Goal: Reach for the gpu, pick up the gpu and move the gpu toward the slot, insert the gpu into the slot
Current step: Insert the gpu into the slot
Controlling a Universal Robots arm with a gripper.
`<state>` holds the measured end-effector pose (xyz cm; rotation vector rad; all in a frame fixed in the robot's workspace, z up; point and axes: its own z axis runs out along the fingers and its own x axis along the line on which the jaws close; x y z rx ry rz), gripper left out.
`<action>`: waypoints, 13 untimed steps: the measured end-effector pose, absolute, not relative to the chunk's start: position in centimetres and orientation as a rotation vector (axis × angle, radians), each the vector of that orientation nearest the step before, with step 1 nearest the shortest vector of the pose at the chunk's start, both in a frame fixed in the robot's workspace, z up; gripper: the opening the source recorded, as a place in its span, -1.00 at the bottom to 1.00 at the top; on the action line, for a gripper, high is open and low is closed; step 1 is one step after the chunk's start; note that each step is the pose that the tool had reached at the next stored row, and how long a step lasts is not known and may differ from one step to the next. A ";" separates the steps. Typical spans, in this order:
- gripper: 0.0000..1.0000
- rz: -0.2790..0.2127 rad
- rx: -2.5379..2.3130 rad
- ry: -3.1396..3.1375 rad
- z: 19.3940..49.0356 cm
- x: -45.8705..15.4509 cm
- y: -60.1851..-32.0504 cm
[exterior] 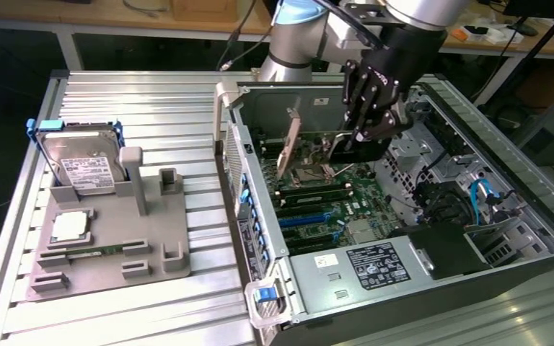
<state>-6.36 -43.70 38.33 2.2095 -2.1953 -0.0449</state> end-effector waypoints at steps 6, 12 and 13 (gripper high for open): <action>-0.46 -0.026 2.218 -2.204 37.6 -6.8 -43.7; -0.46 -0.014 2.224 -2.209 36.8 -7.2 -43.7; -0.46 -0.012 2.225 -2.210 36.5 -7.2 -43.7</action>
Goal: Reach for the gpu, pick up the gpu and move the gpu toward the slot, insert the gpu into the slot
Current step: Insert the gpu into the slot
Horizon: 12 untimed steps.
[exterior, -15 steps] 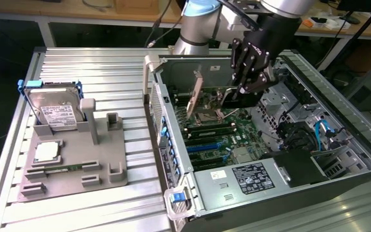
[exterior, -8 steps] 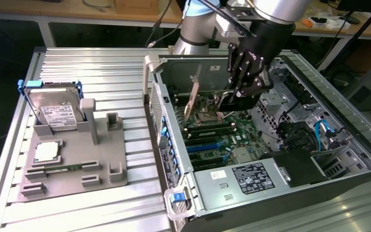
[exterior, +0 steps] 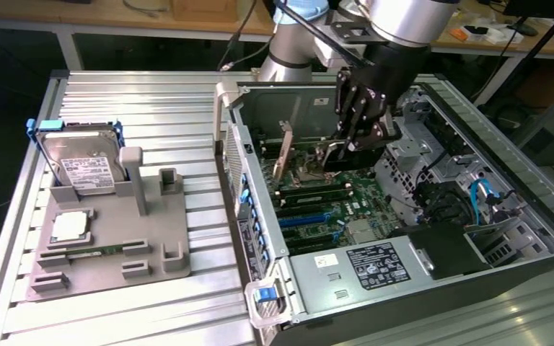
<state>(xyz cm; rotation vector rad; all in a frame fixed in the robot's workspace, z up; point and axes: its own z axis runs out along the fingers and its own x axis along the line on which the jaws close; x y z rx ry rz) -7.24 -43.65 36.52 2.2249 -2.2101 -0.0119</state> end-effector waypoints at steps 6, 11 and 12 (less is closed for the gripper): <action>-0.46 -0.007 2.227 -2.212 35.2 -7.4 -43.7; -0.46 -0.006 2.228 -2.212 34.4 -7.7 -43.7; -0.46 -0.006 2.228 -2.212 34.2 -7.8 -43.7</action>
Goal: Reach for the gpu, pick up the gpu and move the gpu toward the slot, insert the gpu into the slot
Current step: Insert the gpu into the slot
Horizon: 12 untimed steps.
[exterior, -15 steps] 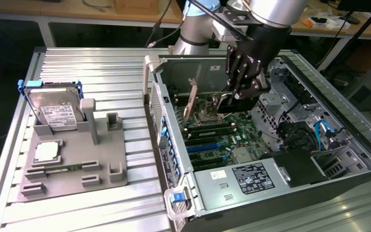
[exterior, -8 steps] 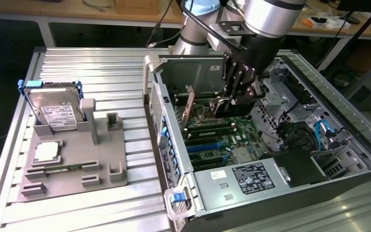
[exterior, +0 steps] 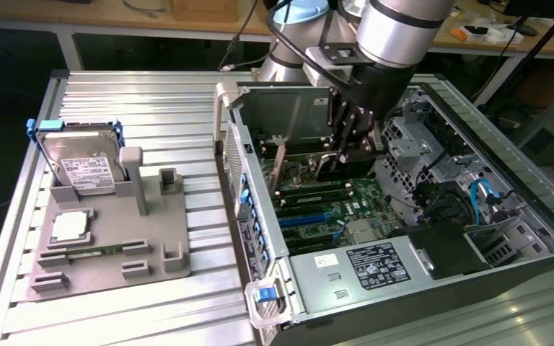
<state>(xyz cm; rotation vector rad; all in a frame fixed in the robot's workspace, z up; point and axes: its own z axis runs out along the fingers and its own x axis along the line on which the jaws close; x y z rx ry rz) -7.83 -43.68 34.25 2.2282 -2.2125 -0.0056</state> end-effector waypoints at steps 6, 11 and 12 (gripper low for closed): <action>-0.46 -0.005 2.229 -2.213 33.0 -7.9 -43.9; -0.46 -0.004 2.229 -2.213 32.3 -7.9 -44.3; -0.46 -0.004 2.229 -2.213 32.2 -7.9 -44.4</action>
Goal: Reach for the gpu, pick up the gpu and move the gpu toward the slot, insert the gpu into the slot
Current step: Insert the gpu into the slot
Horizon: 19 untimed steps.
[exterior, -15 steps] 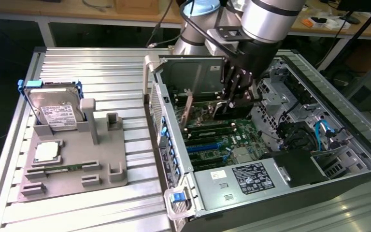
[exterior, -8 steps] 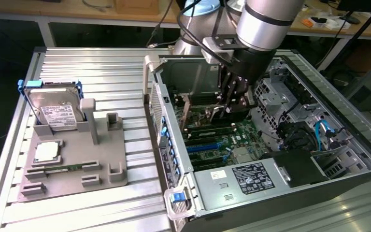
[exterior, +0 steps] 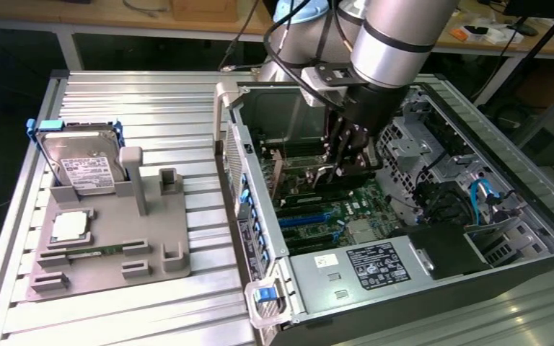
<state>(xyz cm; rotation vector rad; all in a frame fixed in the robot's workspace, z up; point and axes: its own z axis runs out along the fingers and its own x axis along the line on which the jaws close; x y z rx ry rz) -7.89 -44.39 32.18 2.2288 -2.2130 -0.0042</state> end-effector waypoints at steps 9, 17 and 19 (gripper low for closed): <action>-0.46 -0.003 2.229 -2.214 31.2 -7.9 -44.8; -0.46 -0.003 2.237 -2.206 29.2 -8.6 -45.1; -0.46 -0.003 2.237 -2.205 28.8 -8.6 -45.3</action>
